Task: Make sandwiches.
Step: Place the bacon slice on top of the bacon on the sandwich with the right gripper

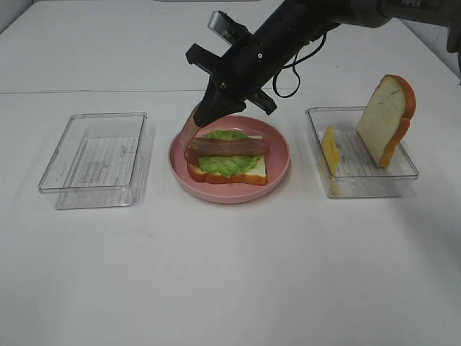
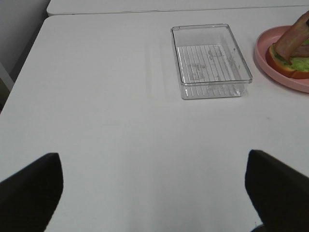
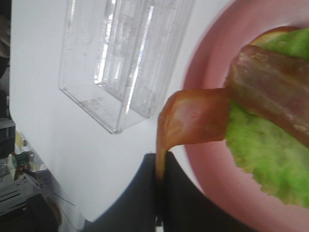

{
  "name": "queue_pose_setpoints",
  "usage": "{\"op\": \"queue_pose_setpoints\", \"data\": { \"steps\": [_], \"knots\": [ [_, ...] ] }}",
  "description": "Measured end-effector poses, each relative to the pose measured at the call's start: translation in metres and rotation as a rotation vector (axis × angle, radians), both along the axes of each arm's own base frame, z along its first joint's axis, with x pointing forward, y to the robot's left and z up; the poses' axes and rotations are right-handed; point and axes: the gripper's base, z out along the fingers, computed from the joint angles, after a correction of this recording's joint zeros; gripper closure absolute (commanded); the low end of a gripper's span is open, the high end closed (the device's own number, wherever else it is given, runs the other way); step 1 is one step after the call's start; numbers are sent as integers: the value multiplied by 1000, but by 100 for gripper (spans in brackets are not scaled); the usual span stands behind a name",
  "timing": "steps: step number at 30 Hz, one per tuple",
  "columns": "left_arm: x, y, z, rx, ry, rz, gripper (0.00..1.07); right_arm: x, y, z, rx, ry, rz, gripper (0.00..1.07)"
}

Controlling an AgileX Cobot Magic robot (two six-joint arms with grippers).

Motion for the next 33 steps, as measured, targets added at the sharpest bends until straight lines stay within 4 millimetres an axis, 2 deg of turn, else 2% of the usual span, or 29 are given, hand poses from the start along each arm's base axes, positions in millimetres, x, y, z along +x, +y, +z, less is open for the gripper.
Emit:
{"op": "queue_pose_setpoints", "data": {
  "steps": [3,5,10,16,20,29,30,31,32,33],
  "knots": [
    [0,0,0,0,0,0,12,4,-9,-3,-39,-11,-10,107],
    [0,0,0,0,0,0,12,10,-23,-7,-109,-27,-40,107],
    [0,0,0,0,0,0,12,12,-33,-11,-199,-32,-57,107],
    [0,0,0,0,0,0,12,12,-35,-12,-221,-32,-58,107],
    [0,0,0,0,0,0,12,14,-43,-15,-320,-45,-78,107],
    [0,0,0,0,0,0,12,14,-42,-15,-309,-32,-95,107],
    [0,0,0,0,0,0,12,14,-42,-15,-309,-32,-95,106],
    [0,0,0,0,0,0,12,14,-42,-15,-309,-32,-95,94],
    [0,0,0,0,0,0,12,14,-42,-15,-309,-32,-95,94],
    [0,0,0,0,0,0,12,14,-42,-15,-309,-32,-95,75]
  ]
}}
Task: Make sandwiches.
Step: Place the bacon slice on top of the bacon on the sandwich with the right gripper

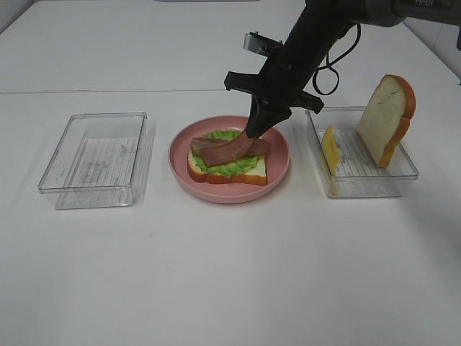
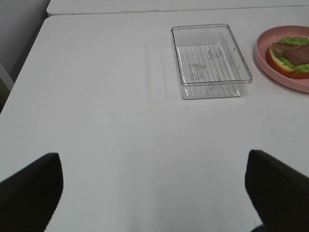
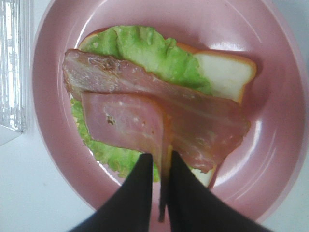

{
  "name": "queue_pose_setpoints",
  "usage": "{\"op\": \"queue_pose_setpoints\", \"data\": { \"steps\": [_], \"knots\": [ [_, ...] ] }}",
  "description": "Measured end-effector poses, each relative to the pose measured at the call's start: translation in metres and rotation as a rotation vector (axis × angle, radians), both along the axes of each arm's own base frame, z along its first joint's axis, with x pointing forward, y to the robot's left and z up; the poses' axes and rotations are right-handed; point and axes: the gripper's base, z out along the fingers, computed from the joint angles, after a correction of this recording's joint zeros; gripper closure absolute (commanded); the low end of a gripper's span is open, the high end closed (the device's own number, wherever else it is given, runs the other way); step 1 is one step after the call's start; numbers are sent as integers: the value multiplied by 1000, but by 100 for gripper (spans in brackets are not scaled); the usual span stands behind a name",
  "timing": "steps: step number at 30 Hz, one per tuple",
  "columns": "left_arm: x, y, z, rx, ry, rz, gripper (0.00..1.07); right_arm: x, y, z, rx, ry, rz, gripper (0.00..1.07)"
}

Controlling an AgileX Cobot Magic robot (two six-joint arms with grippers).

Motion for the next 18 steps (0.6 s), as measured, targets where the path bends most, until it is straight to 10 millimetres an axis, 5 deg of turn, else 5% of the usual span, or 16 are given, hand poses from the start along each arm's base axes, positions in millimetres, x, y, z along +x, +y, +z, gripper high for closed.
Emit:
{"op": "queue_pose_setpoints", "data": {
  "steps": [1,2,3,4,6,12,18],
  "knots": [
    [0,0,0,0,0,0,12,0,0,0,0,0,0,75],
    [0,0,0,0,0,0,12,0,0,0,0,0,0,65],
    [0,0,0,0,0,0,12,0,0,0,0,0,0,44],
    [0,0,0,0,0,0,12,0,0,0,0,0,0,44],
    [0,0,0,0,0,0,12,0,0,1,0,0,1,26],
    [0,0,0,0,0,0,12,-1,-1,13,-1,-24,4,24],
    [0,0,0,0,0,0,12,-6,-6,51,-11,-106,11,24]
  ]
}}
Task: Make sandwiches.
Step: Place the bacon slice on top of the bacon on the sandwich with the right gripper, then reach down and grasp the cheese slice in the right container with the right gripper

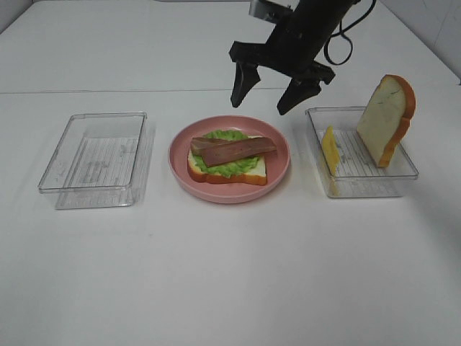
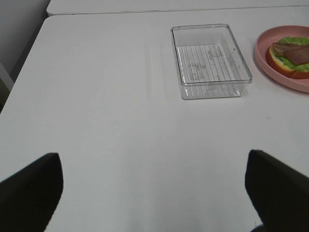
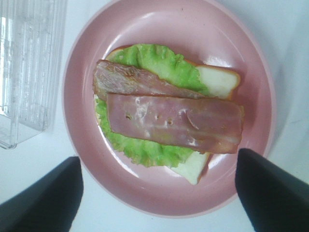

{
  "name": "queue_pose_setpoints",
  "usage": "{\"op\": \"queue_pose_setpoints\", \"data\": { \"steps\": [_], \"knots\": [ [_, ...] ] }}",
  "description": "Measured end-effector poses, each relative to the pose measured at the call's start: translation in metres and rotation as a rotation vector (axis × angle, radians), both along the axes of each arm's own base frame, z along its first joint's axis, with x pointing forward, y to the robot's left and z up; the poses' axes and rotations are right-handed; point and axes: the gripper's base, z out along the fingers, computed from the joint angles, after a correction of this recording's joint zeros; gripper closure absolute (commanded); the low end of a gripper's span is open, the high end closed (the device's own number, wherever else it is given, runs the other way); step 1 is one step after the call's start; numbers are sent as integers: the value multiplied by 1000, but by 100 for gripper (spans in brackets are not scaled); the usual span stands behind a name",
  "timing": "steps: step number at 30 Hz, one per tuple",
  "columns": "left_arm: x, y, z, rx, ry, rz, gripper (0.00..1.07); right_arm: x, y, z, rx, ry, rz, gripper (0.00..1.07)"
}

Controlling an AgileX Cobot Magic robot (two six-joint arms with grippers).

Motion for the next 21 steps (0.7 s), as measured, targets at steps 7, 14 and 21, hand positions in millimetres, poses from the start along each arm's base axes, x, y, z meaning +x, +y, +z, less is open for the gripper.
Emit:
{"op": "queue_pose_setpoints", "data": {
  "steps": [7,14,21],
  "knots": [
    [0,0,0,0,0,0,12,-12,-11,46,-51,-68,-33,24],
    [0,0,0,0,-1,0,12,-13,-32,59,-242,-107,-197,24],
    [0,0,0,0,-1,0,12,-17,-35,54,-255,-80,-236,25]
  ]
}}
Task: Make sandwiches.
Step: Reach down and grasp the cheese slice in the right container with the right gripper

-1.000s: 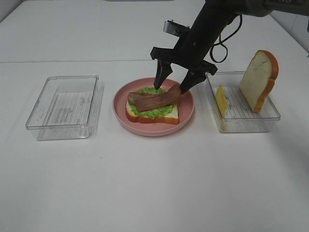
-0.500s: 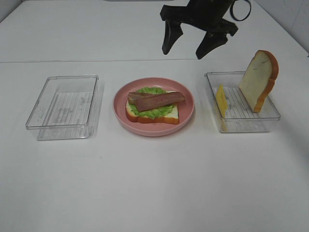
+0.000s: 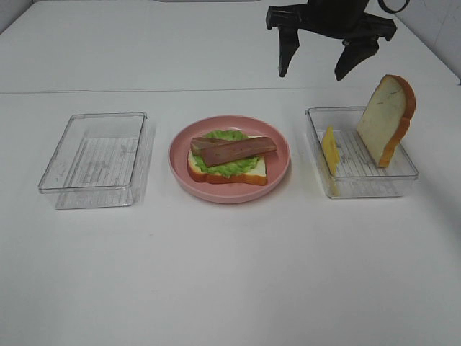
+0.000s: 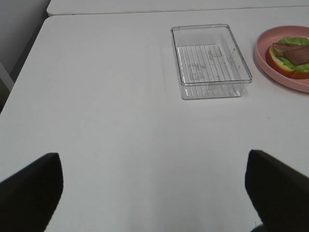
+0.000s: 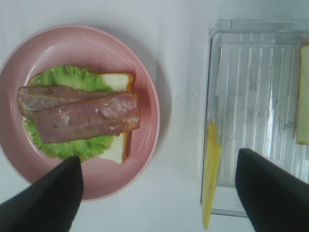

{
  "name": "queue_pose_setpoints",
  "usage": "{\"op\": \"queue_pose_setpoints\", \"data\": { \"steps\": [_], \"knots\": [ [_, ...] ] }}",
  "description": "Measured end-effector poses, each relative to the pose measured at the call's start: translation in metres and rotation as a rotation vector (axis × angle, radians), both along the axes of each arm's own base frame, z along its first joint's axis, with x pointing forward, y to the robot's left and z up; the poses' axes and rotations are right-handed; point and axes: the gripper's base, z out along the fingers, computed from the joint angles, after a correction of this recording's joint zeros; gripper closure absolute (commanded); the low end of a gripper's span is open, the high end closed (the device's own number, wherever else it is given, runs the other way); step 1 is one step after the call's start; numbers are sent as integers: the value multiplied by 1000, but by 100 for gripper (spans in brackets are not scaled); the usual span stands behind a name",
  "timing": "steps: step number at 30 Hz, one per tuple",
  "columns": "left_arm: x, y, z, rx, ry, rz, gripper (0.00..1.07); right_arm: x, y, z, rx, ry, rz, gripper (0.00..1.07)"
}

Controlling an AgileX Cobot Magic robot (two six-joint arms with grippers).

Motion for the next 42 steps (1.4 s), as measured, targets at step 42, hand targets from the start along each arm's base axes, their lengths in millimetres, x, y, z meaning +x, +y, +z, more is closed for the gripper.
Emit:
{"op": "queue_pose_setpoints", "data": {
  "steps": [42],
  "knots": [
    [0,0,0,0,0,0,12,-14,-23,-105,-40,328,-59,31]
  ]
}}
